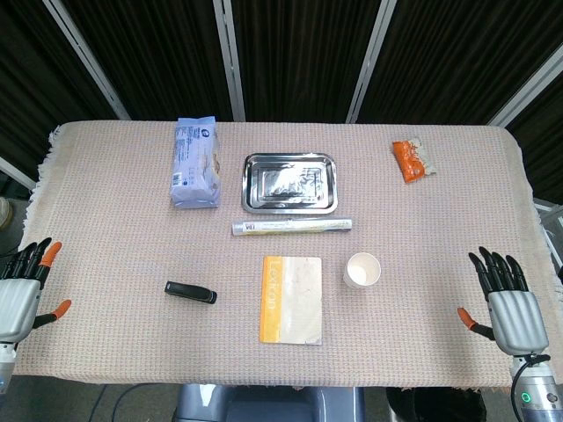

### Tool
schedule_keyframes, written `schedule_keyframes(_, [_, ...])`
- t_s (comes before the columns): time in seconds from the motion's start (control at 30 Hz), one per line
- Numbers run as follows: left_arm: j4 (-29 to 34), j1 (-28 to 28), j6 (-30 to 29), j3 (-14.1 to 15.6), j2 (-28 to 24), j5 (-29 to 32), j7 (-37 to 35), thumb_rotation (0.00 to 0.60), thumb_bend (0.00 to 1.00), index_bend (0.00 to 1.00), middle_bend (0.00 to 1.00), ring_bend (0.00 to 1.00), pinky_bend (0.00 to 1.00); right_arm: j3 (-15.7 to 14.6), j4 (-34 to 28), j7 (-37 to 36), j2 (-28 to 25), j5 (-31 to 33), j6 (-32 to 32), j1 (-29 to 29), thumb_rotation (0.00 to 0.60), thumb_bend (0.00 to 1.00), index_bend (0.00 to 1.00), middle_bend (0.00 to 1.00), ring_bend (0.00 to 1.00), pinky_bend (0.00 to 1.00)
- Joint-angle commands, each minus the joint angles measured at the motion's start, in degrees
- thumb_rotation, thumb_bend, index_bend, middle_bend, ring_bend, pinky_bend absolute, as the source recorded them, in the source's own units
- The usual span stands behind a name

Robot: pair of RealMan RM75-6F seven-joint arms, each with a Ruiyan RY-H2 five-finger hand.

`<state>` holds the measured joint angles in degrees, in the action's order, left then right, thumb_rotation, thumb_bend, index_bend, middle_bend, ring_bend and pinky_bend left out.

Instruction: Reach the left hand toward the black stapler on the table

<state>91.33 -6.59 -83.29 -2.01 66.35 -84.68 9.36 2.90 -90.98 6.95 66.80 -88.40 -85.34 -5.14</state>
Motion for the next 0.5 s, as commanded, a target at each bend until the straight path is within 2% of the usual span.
schedule_keyframes(0.03, [-0.1, 0.0, 0.1, 0.0, 0.1, 0.0, 0.0, 0.600, 0.19, 0.00, 0.00, 0.00, 0.11, 0.0, 0.1, 0.0, 0.1, 0.1, 0.3, -0.1, 0.532, 0.20, 0.00, 0.00, 0.00, 0.00])
schedule_keyframes(0.3, [-1.0, -1.0, 1.6, 0.3, 1.6, -0.4, 0.9, 0.600, 0.19, 0.00, 0.01, 0.00, 0.15, 0.4, 0.3, -1.2, -0.1, 0.2, 0.1, -0.3, 0.523, 0.20, 0.00, 0.00, 0.00, 0.00])
schedule_keyframes(0.5, [-3.2, -3.3, 2.8, 0.6, 5.0, -3.9, 1.3, 0.600, 0.19, 0.02, 0.13, 0.09, 0.25, 0.2, 0.3, -2.0, -0.1, -0.7, 0.3, -0.6, 0.531, 0.20, 0.00, 0.00, 0.00, 0.00])
